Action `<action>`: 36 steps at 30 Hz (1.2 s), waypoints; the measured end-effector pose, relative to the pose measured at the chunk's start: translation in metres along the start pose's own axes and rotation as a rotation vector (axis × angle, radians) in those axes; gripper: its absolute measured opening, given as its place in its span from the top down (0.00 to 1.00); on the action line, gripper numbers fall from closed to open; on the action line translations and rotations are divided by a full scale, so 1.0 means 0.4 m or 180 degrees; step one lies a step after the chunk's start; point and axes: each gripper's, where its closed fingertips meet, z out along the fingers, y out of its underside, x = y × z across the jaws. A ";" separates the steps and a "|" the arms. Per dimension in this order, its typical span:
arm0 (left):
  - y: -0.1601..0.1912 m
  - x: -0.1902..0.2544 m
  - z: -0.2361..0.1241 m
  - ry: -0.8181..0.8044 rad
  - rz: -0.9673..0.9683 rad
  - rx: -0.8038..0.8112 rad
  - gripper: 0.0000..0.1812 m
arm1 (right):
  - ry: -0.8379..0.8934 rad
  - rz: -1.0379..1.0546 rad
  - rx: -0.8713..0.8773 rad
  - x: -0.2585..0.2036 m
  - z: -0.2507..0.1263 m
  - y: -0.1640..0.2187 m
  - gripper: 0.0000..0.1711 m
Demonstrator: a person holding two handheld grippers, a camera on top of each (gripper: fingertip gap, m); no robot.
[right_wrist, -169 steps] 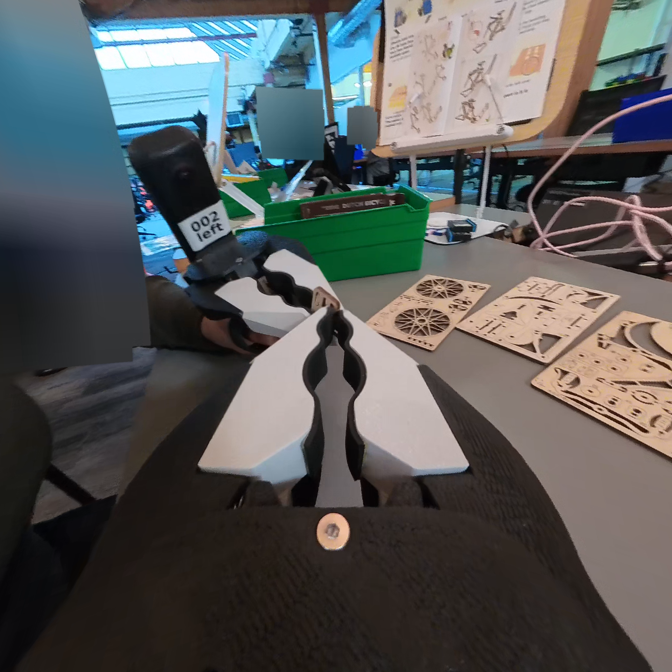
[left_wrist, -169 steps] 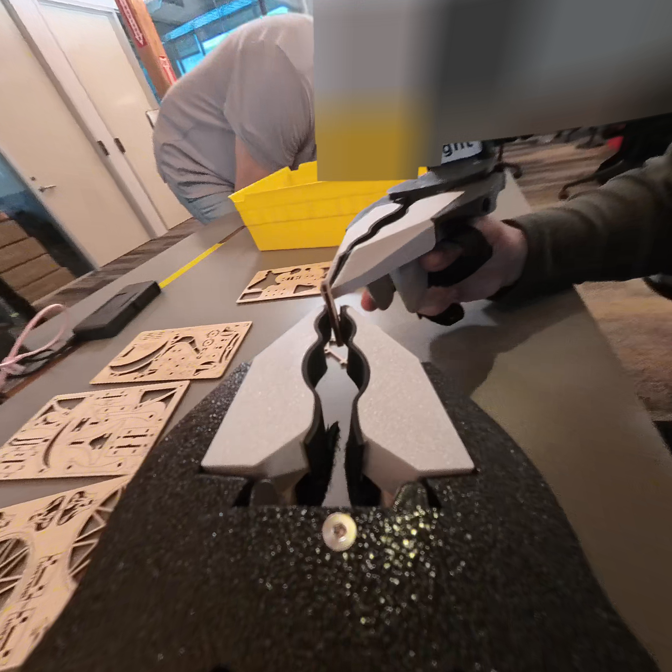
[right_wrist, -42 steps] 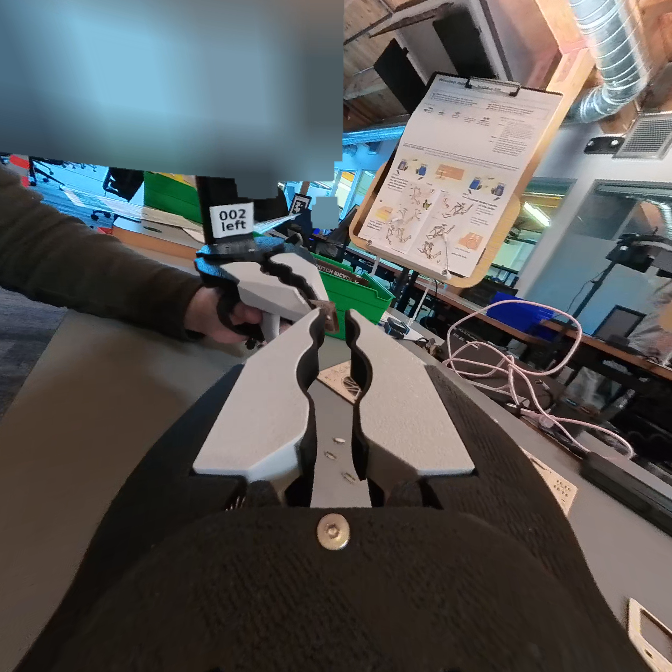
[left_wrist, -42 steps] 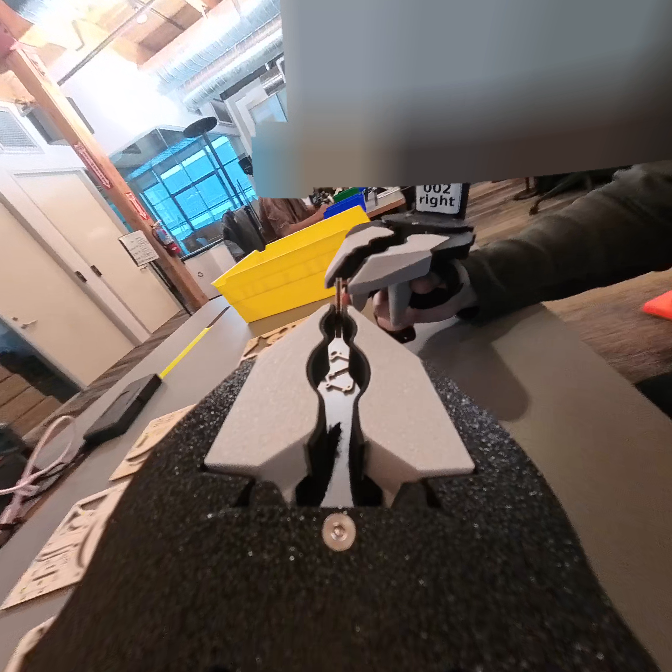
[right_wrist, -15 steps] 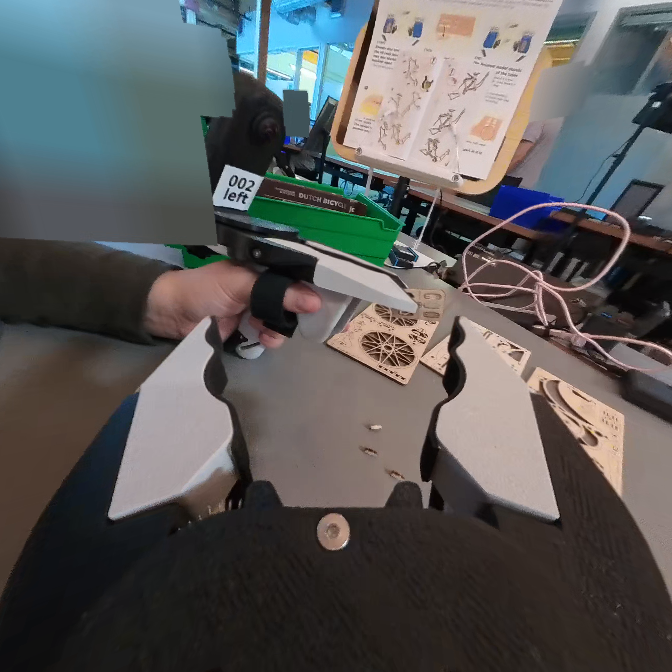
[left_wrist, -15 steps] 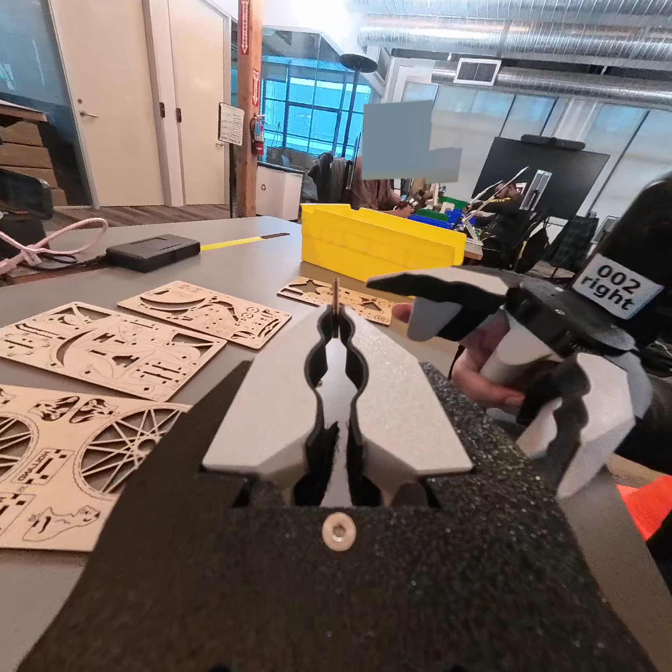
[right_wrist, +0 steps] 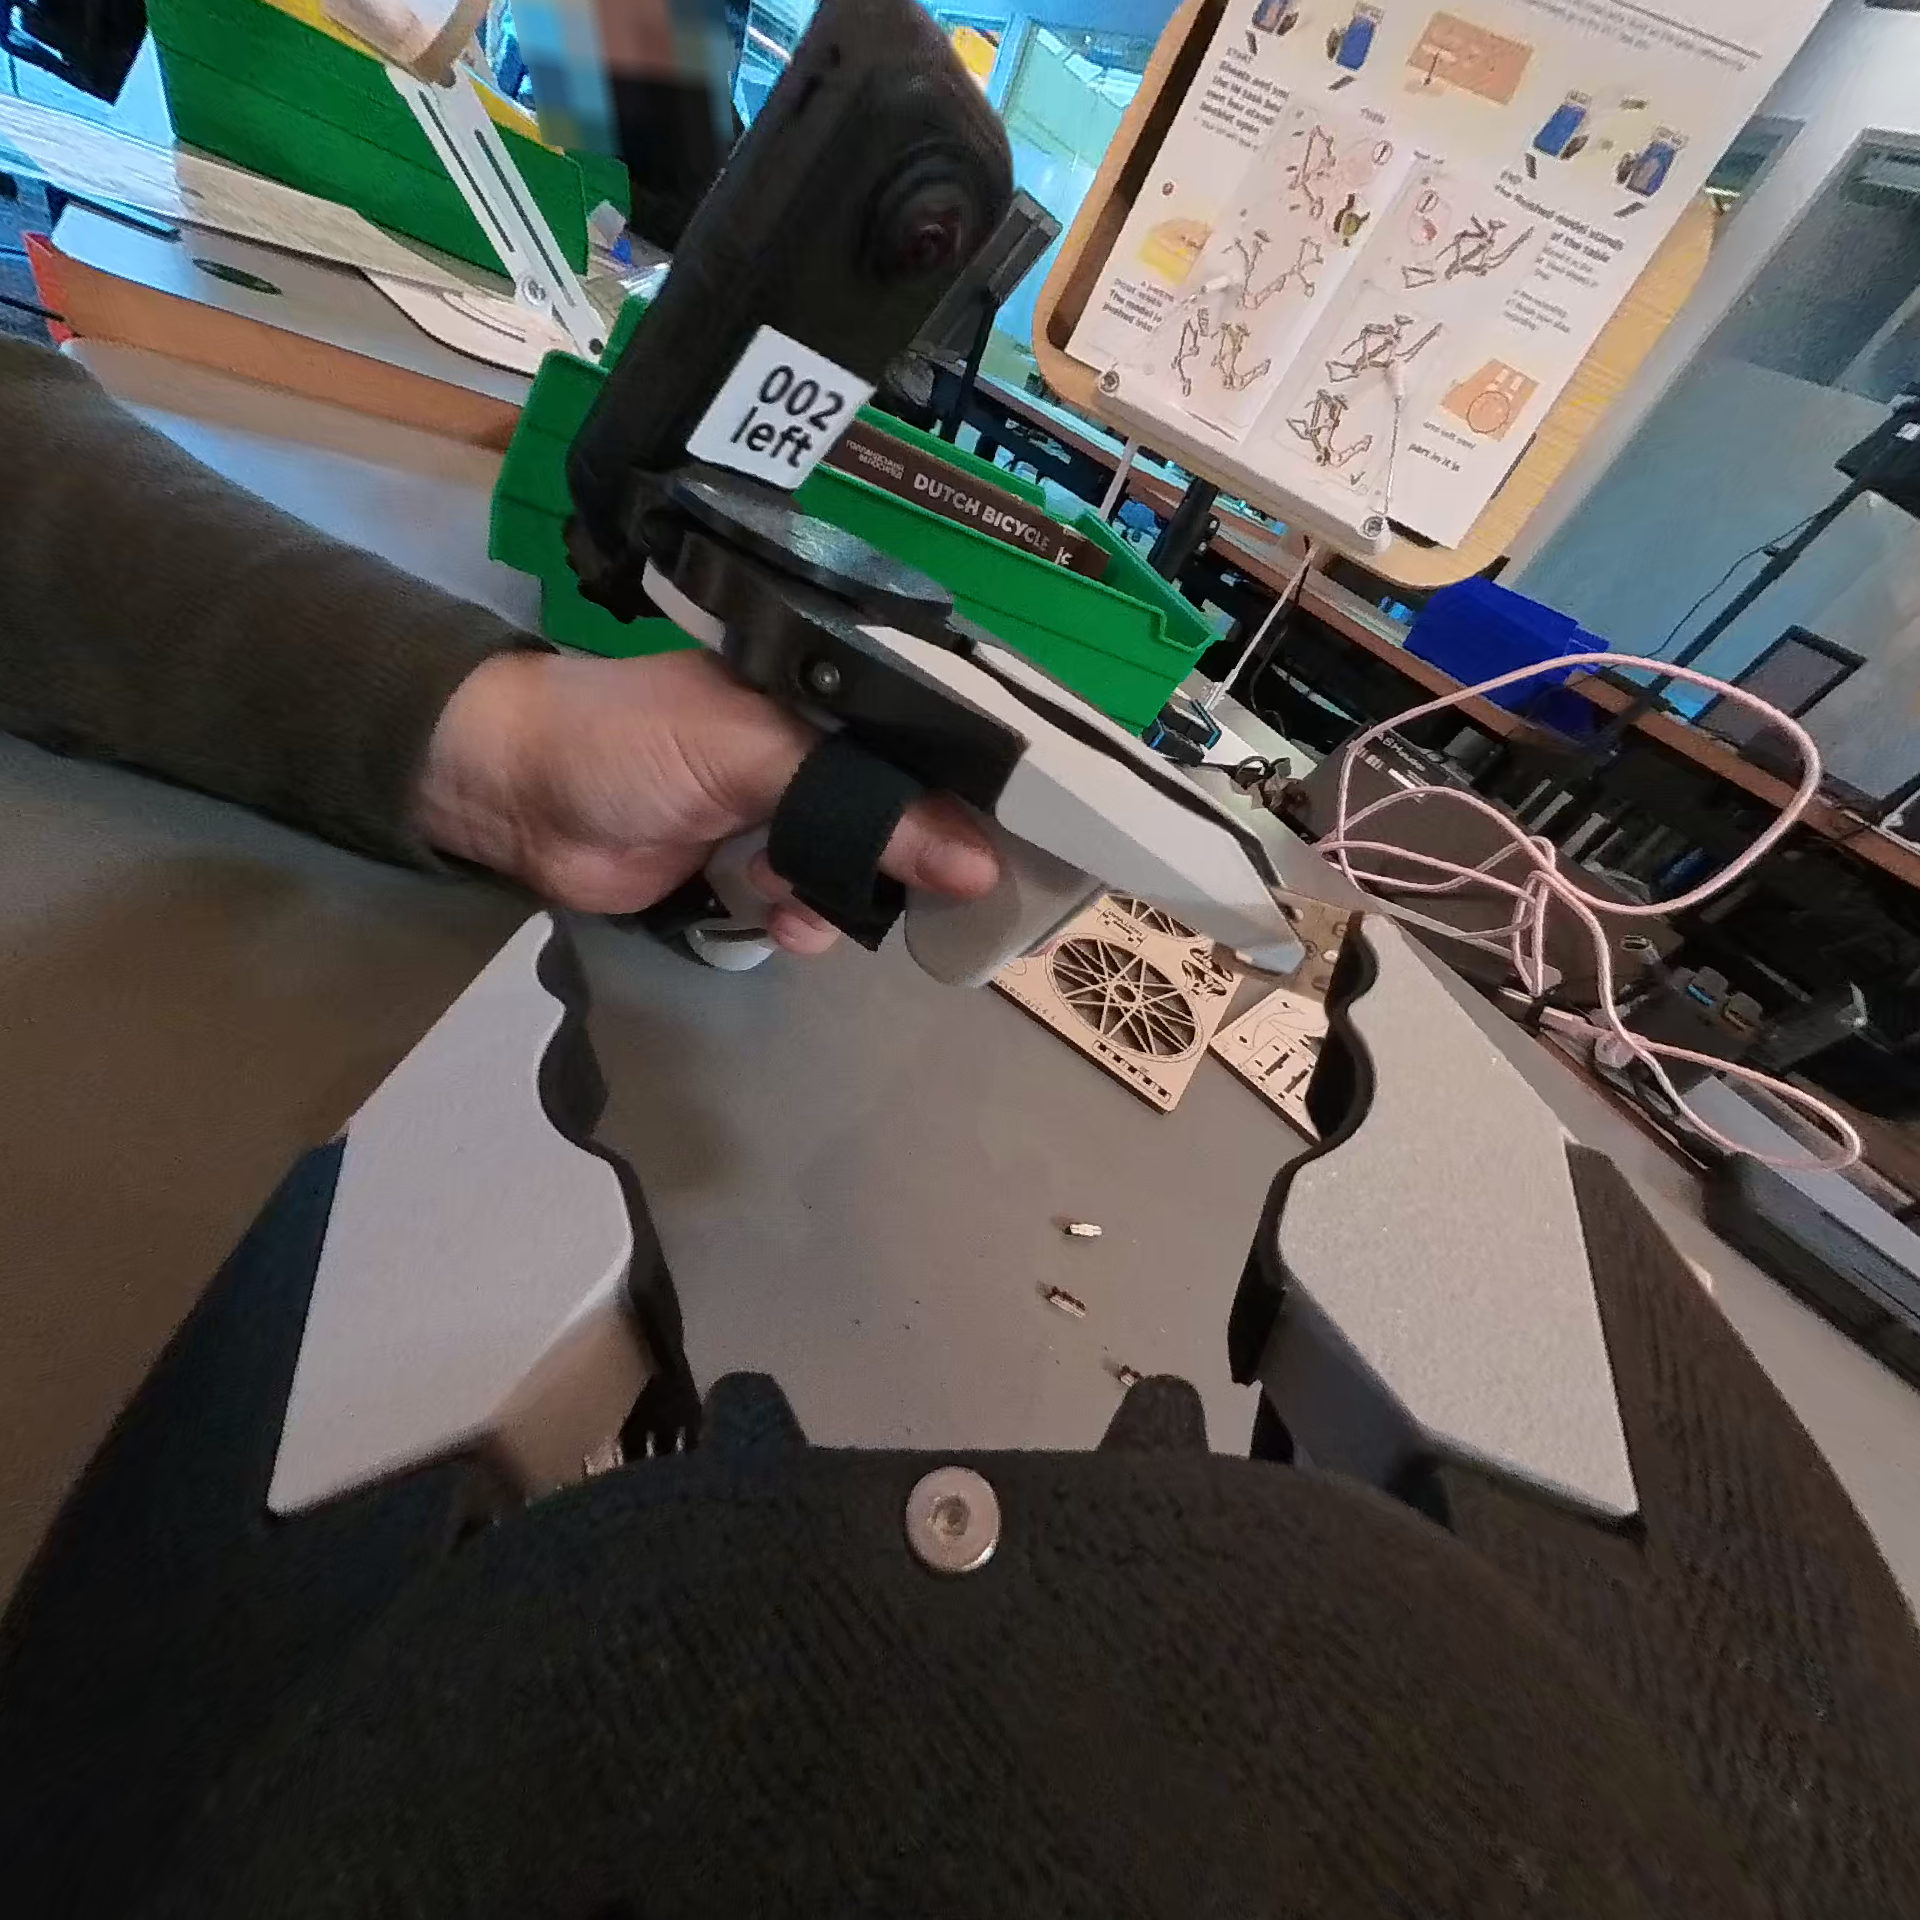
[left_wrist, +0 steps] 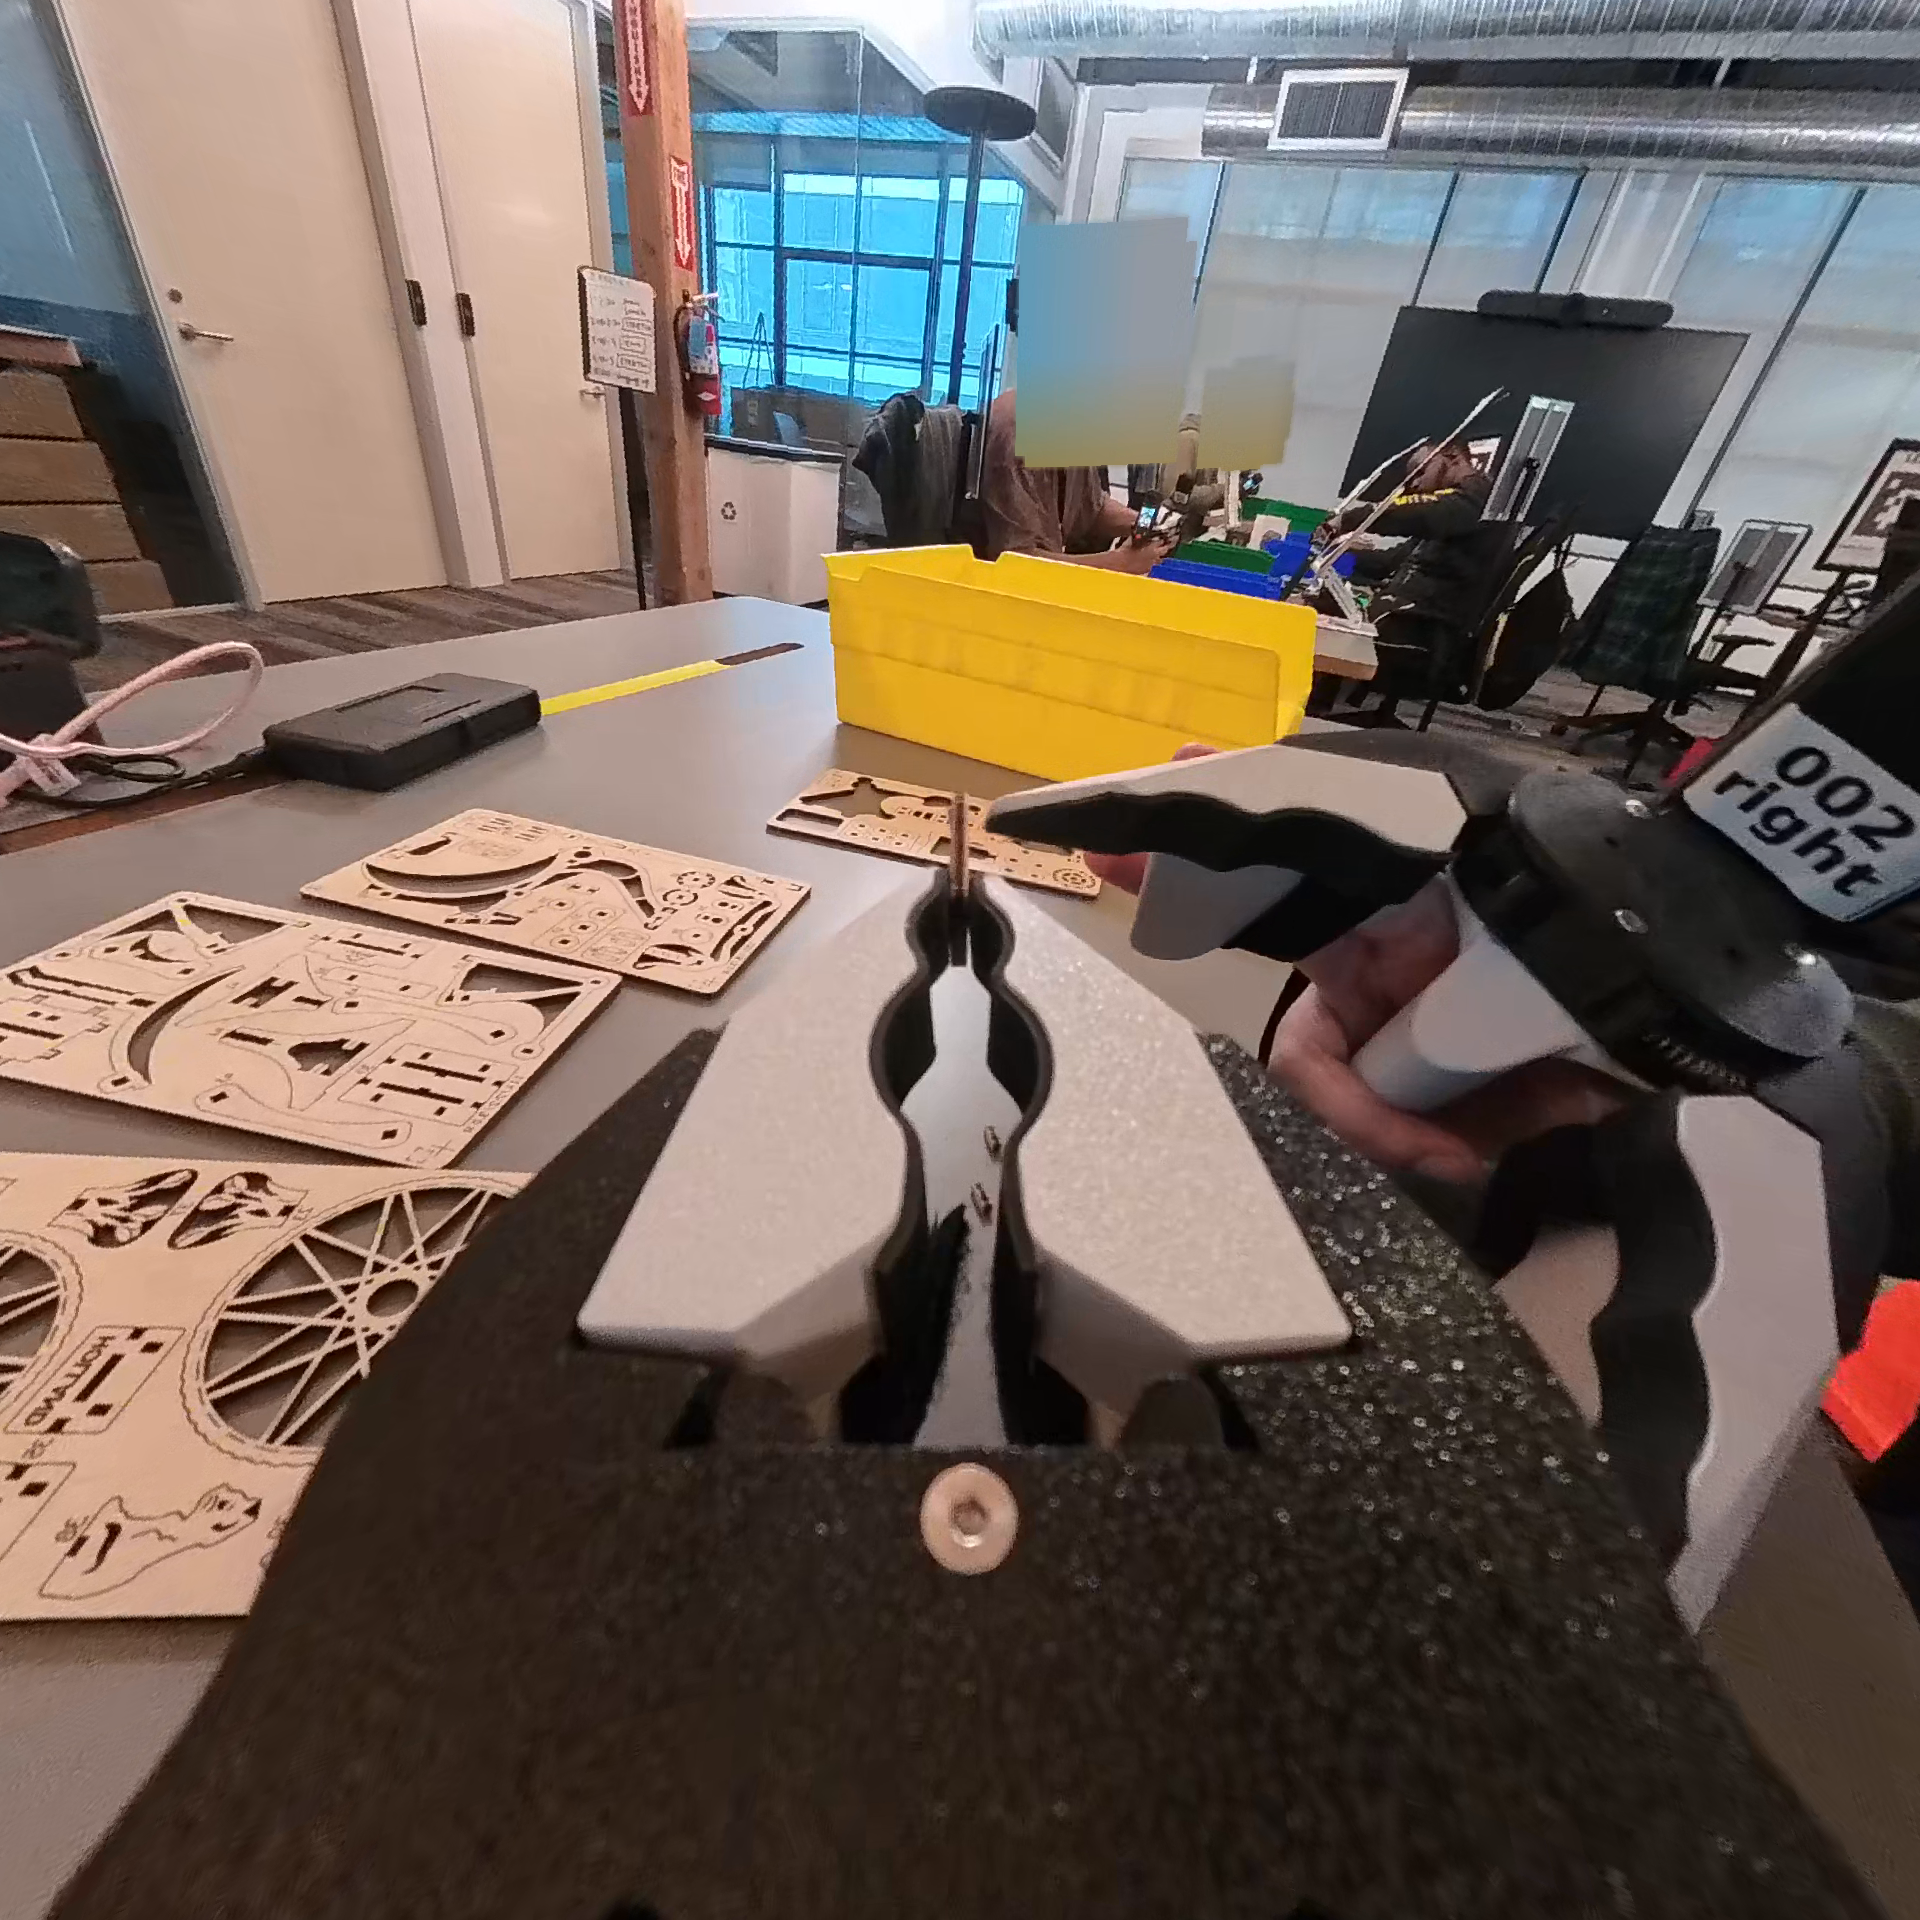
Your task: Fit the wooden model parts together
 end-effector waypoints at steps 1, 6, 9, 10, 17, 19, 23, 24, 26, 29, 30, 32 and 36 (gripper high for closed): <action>0.001 0.001 0.001 0.0001 0.0011 -0.0009 1.00 | -0.0008 -0.0008 -0.0002 -0.002 0.000 0.000 0.19; -0.001 0.007 0.001 0.0001 0.0068 -0.0007 1.00 | 0.0002 0.0010 -0.0018 0.001 0.000 0.002 0.19; -0.001 0.006 0.001 -0.0016 0.0087 -0.0015 1.00 | 0.0001 0.0003 -0.0029 0.000 0.001 0.003 0.19; -0.002 0.007 0.001 -0.0026 0.0122 -0.0027 1.00 | 0.0006 -0.0005 -0.0031 0.000 0.001 0.003 0.19; -0.019 0.030 -0.001 -0.0190 0.0867 -0.0098 0.98 | 0.0071 -0.0070 0.0112 -0.006 -0.012 -0.016 0.17; -0.024 0.040 -0.001 -0.0229 0.1030 -0.0101 0.98 | 0.0071 -0.0007 0.0184 -0.005 -0.017 -0.025 0.18; -0.017 0.038 0.003 -0.0278 0.1122 -0.0161 0.97 | 0.0035 0.0113 0.0169 -0.004 -0.017 -0.023 0.18; -0.013 0.030 0.004 -0.0283 0.1029 -0.0169 0.98 | 0.0017 0.0142 0.0132 -0.004 -0.014 -0.019 0.18; -0.003 0.008 0.006 -0.0263 0.0796 -0.0166 1.00 | -0.0015 0.0205 0.0080 0.002 -0.011 -0.012 0.19; 0.006 -0.024 0.001 -0.0331 0.0553 -0.0166 1.00 | 0.0251 0.0156 0.0118 0.055 -0.036 -0.010 0.24; 0.010 -0.038 -0.005 -0.0364 0.0540 -0.0184 1.00 | 0.0303 0.0182 0.0093 0.072 -0.049 -0.003 0.27; 0.013 -0.062 -0.016 -0.0351 0.0383 -0.0206 1.00 | 0.0311 0.0147 -0.0088 0.099 -0.072 0.030 0.39; 0.051 -0.080 -0.015 -0.0071 -0.0169 -0.0529 1.00 | -0.0016 -0.0169 -0.0894 0.125 -0.101 0.154 0.66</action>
